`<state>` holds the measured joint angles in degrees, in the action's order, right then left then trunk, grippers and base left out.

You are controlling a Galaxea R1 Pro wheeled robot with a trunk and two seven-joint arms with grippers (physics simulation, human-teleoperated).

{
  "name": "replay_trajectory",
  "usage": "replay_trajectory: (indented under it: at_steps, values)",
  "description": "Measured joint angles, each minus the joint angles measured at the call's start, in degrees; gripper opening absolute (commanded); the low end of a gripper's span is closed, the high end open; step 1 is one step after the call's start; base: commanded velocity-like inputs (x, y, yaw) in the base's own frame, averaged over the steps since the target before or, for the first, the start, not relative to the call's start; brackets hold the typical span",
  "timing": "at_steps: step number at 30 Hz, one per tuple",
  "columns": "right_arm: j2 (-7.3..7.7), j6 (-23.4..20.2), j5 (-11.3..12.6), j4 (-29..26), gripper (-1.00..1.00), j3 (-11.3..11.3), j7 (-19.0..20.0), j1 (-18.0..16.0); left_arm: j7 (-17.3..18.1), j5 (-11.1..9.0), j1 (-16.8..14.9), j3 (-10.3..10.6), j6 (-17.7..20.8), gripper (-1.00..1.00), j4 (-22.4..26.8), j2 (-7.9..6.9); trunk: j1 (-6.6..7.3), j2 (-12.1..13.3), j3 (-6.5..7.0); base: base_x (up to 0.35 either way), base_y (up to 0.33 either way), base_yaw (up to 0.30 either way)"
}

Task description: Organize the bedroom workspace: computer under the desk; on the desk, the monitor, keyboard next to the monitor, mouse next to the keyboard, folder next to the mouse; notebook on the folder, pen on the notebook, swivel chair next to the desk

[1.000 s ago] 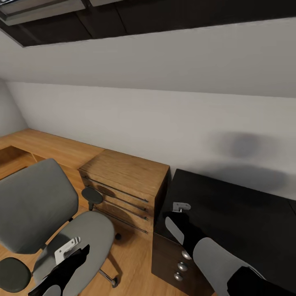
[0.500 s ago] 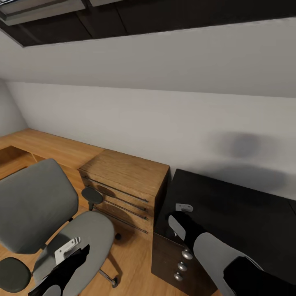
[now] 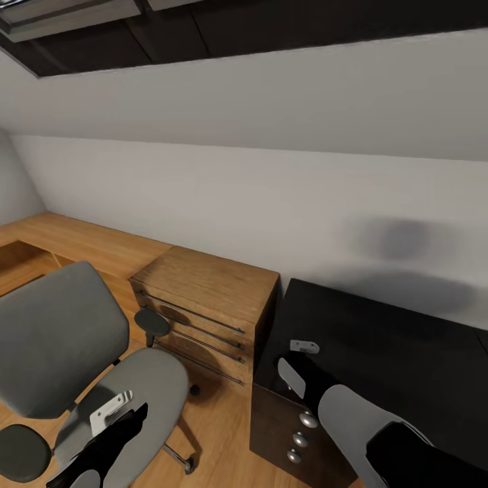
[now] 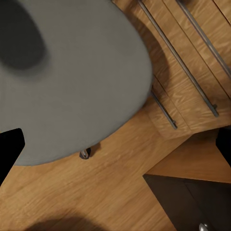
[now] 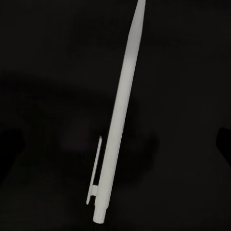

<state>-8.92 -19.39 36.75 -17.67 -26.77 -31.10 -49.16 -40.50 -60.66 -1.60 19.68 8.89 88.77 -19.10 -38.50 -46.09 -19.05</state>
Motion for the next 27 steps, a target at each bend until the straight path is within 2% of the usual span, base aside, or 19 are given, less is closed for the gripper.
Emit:
replay_trajectory:
  at_steps: [12,15,21,27]
  values:
    - [0.05,-0.38,3.74,0.93,1.00,-0.02,-0.05,0.00,0.05,0.00,-0.01,0.00,0.08,1.00,0.63,-0.01,0.00,0.00,0.00,0.000,0.000,0.000]
    - [0.03,-0.40,3.94,0.92,1.00,-0.03,-0.07,0.00,0.03,-0.01,-0.01,-0.04,0.08,1.00,1.06,-0.01,0.00,0.00,0.00,0.000,0.000,0.000]
    - [0.01,-0.46,4.11,0.91,1.00,-0.06,-0.08,0.00,-0.04,-0.15,-0.01,-0.08,0.09,1.00,1.57,-0.01,-1.31,-2.39,-1.07,0.000,0.000,0.000]
    - [0.01,-0.44,4.14,0.89,1.00,-0.08,-0.08,0.00,-0.07,-0.22,-0.01,-0.15,0.09,1.00,1.65,-0.01,-1.32,-2.41,-1.08,0.000,0.000,0.000]
